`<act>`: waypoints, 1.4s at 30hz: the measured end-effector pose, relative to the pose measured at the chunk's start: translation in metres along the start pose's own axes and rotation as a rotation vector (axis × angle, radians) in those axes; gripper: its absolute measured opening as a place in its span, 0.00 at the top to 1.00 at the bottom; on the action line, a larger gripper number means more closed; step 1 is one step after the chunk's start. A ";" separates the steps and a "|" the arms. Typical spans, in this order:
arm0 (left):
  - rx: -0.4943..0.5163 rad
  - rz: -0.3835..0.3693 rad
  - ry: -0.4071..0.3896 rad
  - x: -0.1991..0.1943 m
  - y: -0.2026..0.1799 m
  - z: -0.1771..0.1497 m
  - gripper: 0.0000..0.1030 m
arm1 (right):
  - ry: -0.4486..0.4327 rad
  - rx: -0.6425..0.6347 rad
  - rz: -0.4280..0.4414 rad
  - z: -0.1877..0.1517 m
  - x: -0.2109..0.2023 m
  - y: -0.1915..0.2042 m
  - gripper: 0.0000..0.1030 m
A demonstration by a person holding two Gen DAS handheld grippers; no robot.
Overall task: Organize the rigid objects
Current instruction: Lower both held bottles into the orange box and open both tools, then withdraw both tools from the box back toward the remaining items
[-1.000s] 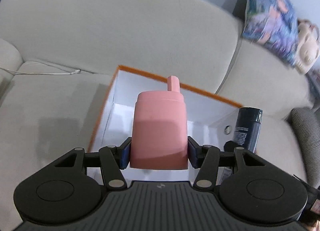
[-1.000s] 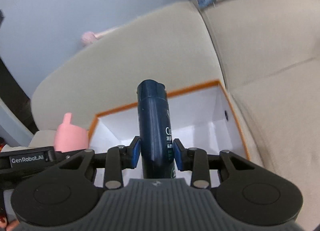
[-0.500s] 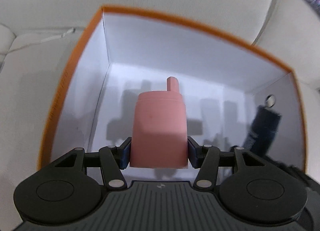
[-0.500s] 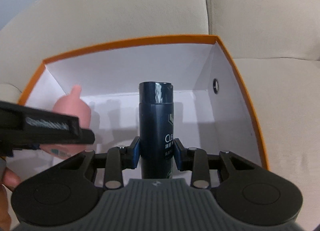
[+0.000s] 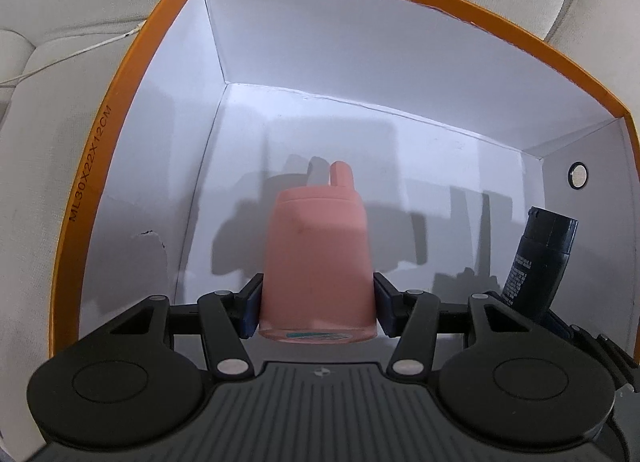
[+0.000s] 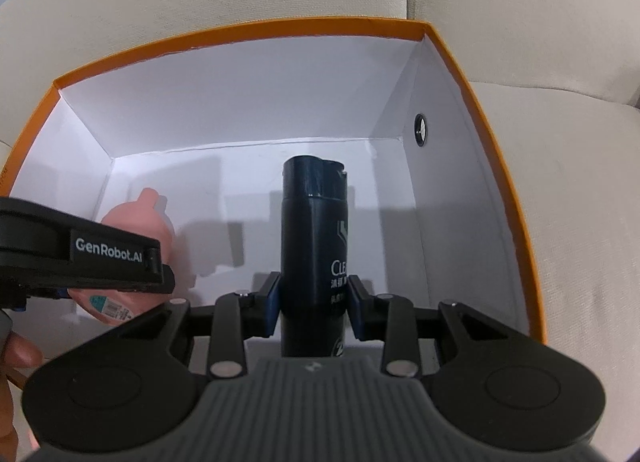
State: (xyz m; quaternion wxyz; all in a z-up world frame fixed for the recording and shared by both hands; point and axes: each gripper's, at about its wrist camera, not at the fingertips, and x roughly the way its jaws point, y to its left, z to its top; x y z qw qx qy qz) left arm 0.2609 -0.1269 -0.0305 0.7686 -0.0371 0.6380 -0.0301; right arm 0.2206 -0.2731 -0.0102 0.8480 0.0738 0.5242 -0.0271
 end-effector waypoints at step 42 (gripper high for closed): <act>0.206 0.006 -0.168 -0.096 0.095 -0.159 0.17 | -0.188 0.017 0.124 -0.147 -0.167 -0.016 0.32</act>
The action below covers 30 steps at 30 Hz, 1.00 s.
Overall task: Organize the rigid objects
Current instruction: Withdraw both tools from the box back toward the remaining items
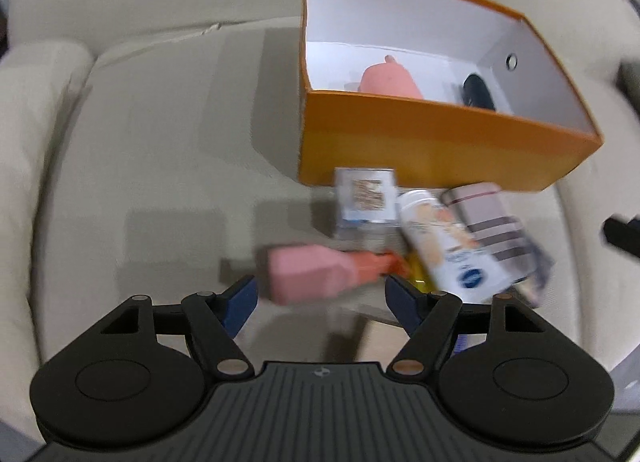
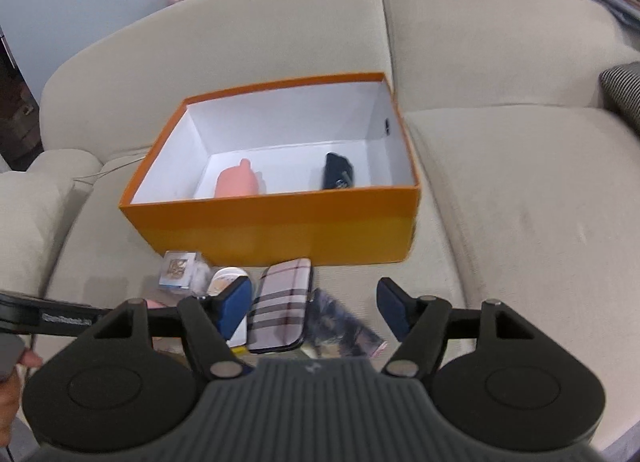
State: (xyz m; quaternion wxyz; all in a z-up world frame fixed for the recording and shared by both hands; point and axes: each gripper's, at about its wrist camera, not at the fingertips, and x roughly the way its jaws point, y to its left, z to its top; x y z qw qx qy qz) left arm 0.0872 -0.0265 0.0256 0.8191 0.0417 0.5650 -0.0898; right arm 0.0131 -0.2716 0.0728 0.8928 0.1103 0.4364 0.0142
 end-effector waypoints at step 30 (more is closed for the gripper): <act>-0.021 -0.095 0.133 0.057 0.042 0.008 0.18 | 0.071 0.011 -0.016 0.000 0.039 -0.012 0.23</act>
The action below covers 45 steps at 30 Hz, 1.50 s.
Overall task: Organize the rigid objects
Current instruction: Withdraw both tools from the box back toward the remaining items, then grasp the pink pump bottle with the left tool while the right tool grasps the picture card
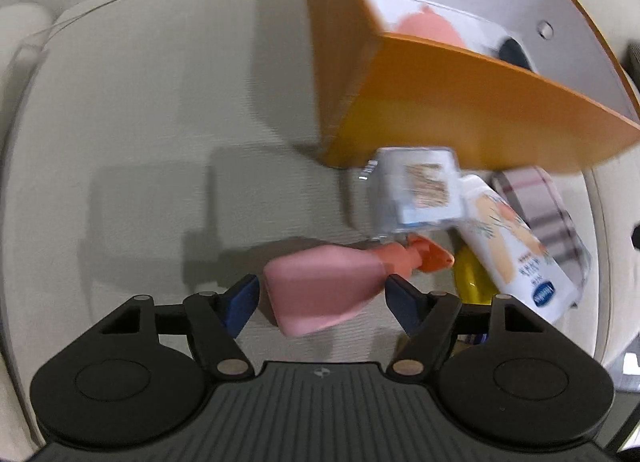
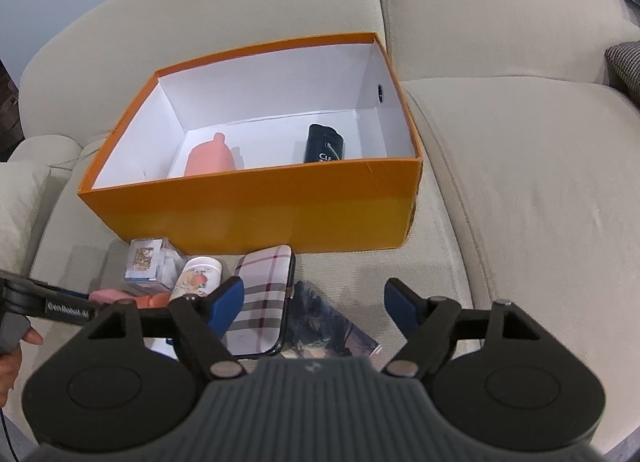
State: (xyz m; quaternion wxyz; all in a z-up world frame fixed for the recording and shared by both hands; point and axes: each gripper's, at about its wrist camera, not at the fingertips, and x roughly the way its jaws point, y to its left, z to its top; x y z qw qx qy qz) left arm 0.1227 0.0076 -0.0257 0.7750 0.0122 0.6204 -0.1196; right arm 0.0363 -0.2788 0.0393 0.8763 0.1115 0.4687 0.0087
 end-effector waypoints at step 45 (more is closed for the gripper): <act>0.036 0.170 0.060 0.010 0.014 -0.009 0.27 | 0.169 -0.569 0.062 -0.032 0.094 0.020 0.26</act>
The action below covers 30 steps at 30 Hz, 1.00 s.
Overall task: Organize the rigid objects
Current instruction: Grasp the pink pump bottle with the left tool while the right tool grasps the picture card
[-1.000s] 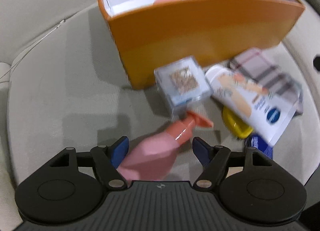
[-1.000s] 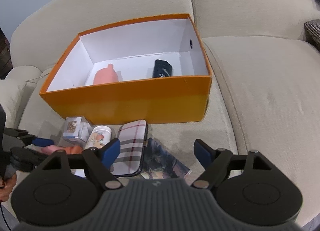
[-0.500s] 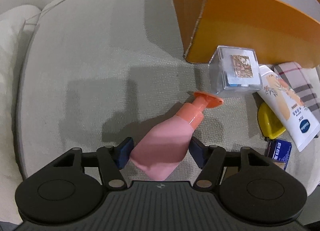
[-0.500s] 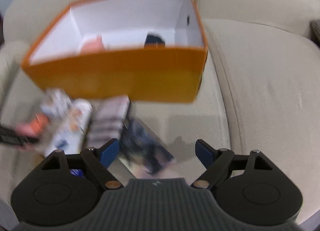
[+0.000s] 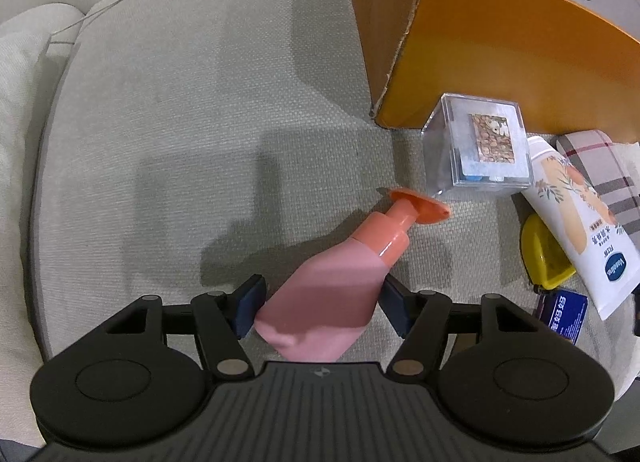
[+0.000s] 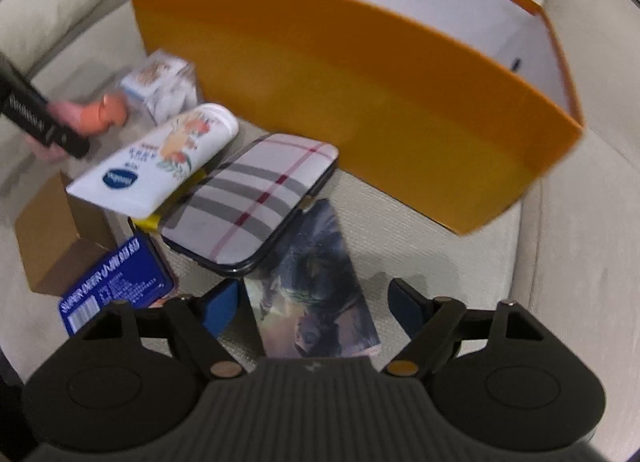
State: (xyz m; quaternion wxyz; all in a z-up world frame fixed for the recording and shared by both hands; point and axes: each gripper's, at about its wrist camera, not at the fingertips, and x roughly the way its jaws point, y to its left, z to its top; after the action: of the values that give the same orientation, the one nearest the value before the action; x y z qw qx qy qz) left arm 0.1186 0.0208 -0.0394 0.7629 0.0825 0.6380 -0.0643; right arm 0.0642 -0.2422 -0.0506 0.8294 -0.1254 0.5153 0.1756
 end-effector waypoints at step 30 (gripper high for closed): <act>-0.205 -0.065 0.023 -0.013 0.049 -0.009 0.49 | 0.091 0.318 -0.026 -0.022 -0.017 -0.029 0.41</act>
State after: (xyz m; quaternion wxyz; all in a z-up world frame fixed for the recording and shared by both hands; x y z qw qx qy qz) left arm 0.1172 0.0705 -0.0261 0.7574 -0.0159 0.6524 -0.0225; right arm 0.0518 -0.2799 -0.0447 0.8168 -0.0071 0.5719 0.0754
